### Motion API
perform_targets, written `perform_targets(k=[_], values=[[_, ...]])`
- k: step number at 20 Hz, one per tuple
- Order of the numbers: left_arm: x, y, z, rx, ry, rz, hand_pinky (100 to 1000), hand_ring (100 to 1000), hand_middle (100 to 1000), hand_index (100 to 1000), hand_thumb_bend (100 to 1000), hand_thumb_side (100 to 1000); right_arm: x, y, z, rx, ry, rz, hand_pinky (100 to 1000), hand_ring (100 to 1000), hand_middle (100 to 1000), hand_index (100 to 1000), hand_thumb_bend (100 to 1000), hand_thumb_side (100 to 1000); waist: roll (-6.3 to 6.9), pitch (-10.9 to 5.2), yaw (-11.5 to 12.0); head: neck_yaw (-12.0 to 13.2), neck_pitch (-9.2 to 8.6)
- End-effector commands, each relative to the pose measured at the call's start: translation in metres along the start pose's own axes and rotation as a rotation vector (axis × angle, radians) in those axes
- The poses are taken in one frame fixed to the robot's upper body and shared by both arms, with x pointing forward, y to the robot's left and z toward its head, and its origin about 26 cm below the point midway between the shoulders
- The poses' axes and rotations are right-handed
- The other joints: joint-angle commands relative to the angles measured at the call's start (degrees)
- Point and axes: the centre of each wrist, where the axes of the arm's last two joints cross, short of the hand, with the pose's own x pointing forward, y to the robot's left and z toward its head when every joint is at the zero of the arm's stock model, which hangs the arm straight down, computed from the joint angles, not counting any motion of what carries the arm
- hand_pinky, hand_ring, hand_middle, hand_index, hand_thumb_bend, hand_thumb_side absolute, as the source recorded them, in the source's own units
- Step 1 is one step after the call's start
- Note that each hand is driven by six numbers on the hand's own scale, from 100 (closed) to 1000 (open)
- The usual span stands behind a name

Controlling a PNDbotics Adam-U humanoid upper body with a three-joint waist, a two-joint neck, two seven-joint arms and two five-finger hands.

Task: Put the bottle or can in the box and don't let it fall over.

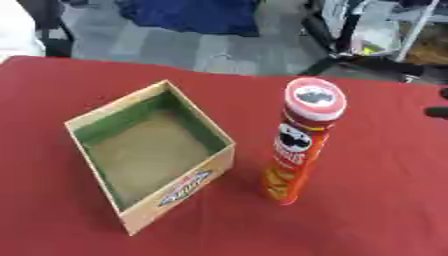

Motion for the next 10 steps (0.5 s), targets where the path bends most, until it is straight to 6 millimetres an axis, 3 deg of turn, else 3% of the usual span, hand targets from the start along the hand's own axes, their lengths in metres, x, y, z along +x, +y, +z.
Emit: perform_targets(k=[1, 4, 10], values=[[0.0062, -0.0016, -0.0083, -0.036, -0.021, -0.009, 538, 743, 827, 927, 100, 657, 0.0052, -0.0008, -0.0067, 0.022, -0.024, 0.016, 700, 792, 755, 897, 100, 607, 0.16, -0.78, -0.1, -0.2, -0.01], [0.0062, -0.0016, -0.009, -0.034, -0.025, -0.006, 542, 744, 827, 928, 100, 658, 0.0058, -0.0019, -0.0076, 0.015, -0.025, 0.015, 700, 792, 756, 897, 100, 609, 0.18, -0.91, -0.2, -1.0, -0.02], [0.0064, -0.0015, -0.0084, -0.034, -0.026, -0.006, 540, 743, 827, 927, 100, 657, 0.0065, -0.0027, -0.0107, 0.018, -0.035, 0.008, 712, 802, 766, 903, 100, 610, 0.17, -1.05, -0.1, -4.9, 0.53]])
